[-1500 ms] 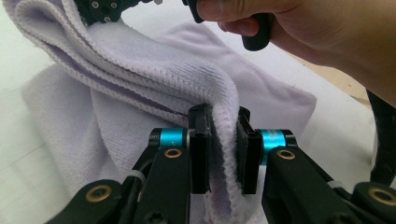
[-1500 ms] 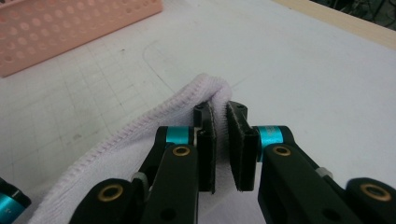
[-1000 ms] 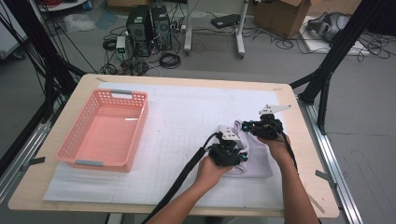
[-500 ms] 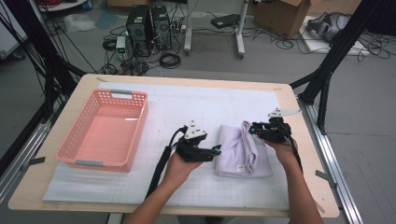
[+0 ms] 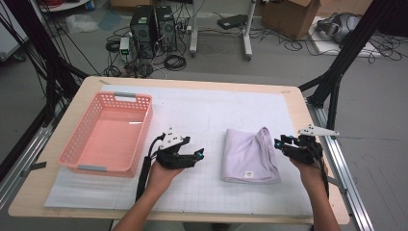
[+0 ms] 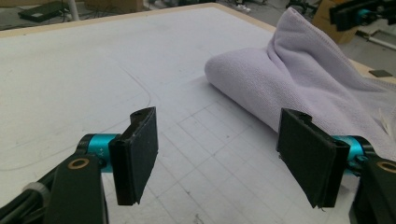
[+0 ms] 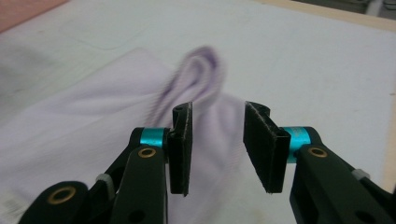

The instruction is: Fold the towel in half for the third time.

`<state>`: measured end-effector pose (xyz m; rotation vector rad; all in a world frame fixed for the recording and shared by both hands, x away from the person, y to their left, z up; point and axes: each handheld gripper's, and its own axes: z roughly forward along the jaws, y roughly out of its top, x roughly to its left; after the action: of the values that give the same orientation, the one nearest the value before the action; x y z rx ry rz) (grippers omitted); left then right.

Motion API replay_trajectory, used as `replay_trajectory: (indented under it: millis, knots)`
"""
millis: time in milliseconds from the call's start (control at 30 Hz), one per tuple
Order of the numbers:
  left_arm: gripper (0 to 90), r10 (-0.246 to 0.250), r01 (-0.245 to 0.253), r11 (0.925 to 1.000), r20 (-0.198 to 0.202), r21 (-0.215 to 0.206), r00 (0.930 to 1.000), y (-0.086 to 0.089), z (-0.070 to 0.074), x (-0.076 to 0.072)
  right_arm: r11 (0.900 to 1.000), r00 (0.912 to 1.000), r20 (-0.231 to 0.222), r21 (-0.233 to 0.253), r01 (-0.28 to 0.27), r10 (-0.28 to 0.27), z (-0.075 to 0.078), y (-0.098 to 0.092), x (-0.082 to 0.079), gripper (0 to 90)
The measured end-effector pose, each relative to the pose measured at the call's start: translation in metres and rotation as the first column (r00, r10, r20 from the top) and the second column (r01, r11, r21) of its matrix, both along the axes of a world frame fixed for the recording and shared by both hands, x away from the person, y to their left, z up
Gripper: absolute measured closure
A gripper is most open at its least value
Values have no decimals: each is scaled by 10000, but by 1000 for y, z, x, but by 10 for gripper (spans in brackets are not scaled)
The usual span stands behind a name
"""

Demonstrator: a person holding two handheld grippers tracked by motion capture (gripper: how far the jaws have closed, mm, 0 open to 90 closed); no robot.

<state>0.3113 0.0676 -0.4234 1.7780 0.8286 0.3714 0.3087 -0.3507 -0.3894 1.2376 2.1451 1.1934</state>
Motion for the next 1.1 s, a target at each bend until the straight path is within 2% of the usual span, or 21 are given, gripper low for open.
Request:
replay_trajectory:
  millis: [67, 167, 233, 267, 300, 333, 367, 400, 433, 467, 600, 633, 700, 733, 800, 867, 933, 967, 1000, 1100]
  knots:
    - [288, 14, -14, 10000, -4, 11, 10000, 3, -2, 0, 9994, 9993, -194, 66, -329, 331, -3, 8, -10, 583]
    - [283, -68, 69, 10000, 71, -23, 10000, 5, -5, -2, 9989, 9982, -395, -49, -459, 456, -9, 18, -17, 569]
    - [280, -128, 129, 9999, 137, -74, 9998, 6, -5, -3, 9976, 9948, -976, -582, -361, 303, -18, 25, -15, 566]
    - [280, -125, 127, 9999, 151, -107, 9998, 7, -5, -4, 9969, 9933, -1130, -715, -325, 243, -21, 27, -14, 584]
    - [279, -156, 158, 9998, 171, -130, 9997, 9, -5, -5, 9971, 9914, -1287, -680, -334, 244, -23, 28, -12, 644]
    - [277, -137, 139, 9998, 162, -118, 9998, 10, -5, -6, 9971, 9909, -1315, -665, -382, 292, -24, 28, -12, 760]
    - [277, -124, 126, 9998, 139, -140, 9998, 11, -5, -6, 9956, 9923, -1236, -912, -233, 119, -25, 28, -12, 804]
    - [276, -114, 115, 9999, 116, -113, 9999, 14, -6, -7, 9957, 9918, -1277, -911, -147, 29, -25, 27, -11, 813]
    - [277, -100, 101, 9999, 90, -113, 9999, 15, -6, -7, 9968, 9896, -1428, -801, 81, -195, -25, 23, -11, 814]
    - [277, -85, 86, 9999, 56, -87, 9999, 17, -7, -7, 9949, 9876, -1483, -936, 372, -508, -25, 20, -11, 813]
    - [278, -63, 63, 10000, -38, -64, 10000, 21, -10, -10, 9885, 9747, -1917, -1194, 932, -1151, -29, 10, -14, 766]
    - [278, -60, 60, 10000, -45, -73, 10000, 22, -11, -11, 9888, 9742, -1929, -1137, 966, -1174, -28, 8, -15, 750]
    - [278, -90, 90, 9999, -77, -98, 9999, 23, -12, -13, 9824, 9742, -1732, -1427, 1206, -1447, -23, 6, -20, 679]
    - [278, -111, 110, 9999, -102, -111, 9999, 24, -13, -14, 9827, 9741, -1612, -1219, 1398, -1586, -19, 4, -24, 653]
    - [278, -178, 177, 9998, -134, -87, 9998, 24, -14, -14, 9869, 9835, -1119, -918, 1325, -1425, -12, 4, -30, 651]
    - [278, -208, 207, 9998, -170, -56, 9996, 24, -14, -14, 9960, 9929, -911, -526, 725, -771, -10, 11, -33, 676]
    - [278, -193, 192, 9998, -164, -100, 9997, 24, -14, -14, 9991, 9976, -690, -407, 85, -113, -12, 20, -34, 710]
    - [277, -190, 188, 9998, -165, -105, 9997, 24, -14, -15, 9986, 9965, -785, -427, -303, 269, -15, 26, -33, 740]
    - [277, -189, 187, 9998, -155, -121, 9997, 24, -13, -15, 9970, 9946, -970, -638, -433, 369, -20, 29, -32, 742]
    - [277, -175, 174, 9998, -110, -85, 9998, 26, -13, -15, 9907, 9902, -1389, -1317, -351, 166, -32, 30, -32, 751]
